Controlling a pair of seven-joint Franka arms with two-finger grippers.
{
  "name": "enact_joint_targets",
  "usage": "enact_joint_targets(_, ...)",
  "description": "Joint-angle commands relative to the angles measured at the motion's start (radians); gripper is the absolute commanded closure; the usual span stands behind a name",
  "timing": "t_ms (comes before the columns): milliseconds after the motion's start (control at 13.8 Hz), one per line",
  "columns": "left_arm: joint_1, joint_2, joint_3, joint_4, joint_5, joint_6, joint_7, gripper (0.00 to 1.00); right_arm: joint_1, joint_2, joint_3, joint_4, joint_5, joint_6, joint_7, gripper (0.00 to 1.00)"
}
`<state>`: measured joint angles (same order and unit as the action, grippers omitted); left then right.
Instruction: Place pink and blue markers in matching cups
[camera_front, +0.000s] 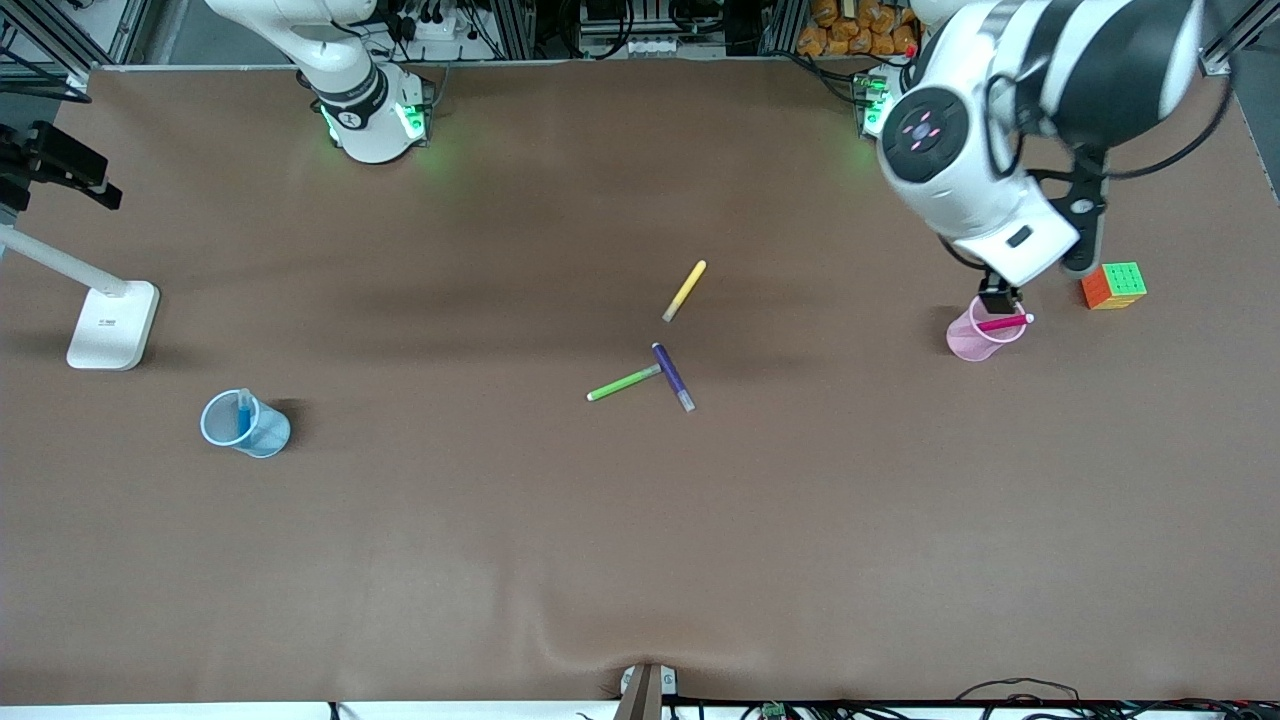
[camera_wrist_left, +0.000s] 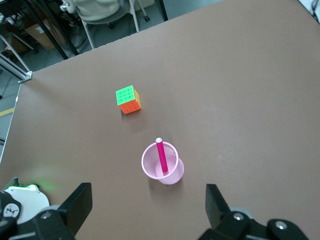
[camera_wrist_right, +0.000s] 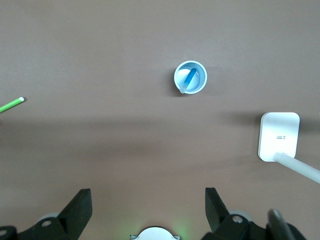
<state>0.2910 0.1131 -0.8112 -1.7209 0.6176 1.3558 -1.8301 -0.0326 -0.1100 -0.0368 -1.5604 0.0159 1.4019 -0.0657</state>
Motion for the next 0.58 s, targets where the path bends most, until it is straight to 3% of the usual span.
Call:
enact_joint_targets(0,0.034,0.008,0.006,0.049,-0.022,-0.021,0.128,0.00,0.011,-0.028,0.000,-0.033,-0.010,0.020,-0.002,0.00)
enact_joint_targets(289,0.134,0.059,0.004,0.158,-0.036,-0.014,0.500,0.00,0.011,-0.002,-0.003,0.023,-0.010,0.011,-0.011,0.00)
enact_joint_targets(507,0.137,0.105,0.006,0.169,-0.010,0.090,0.542,0.00,0.014,-0.002,-0.003,0.025,-0.010,0.011,-0.009,0.00)
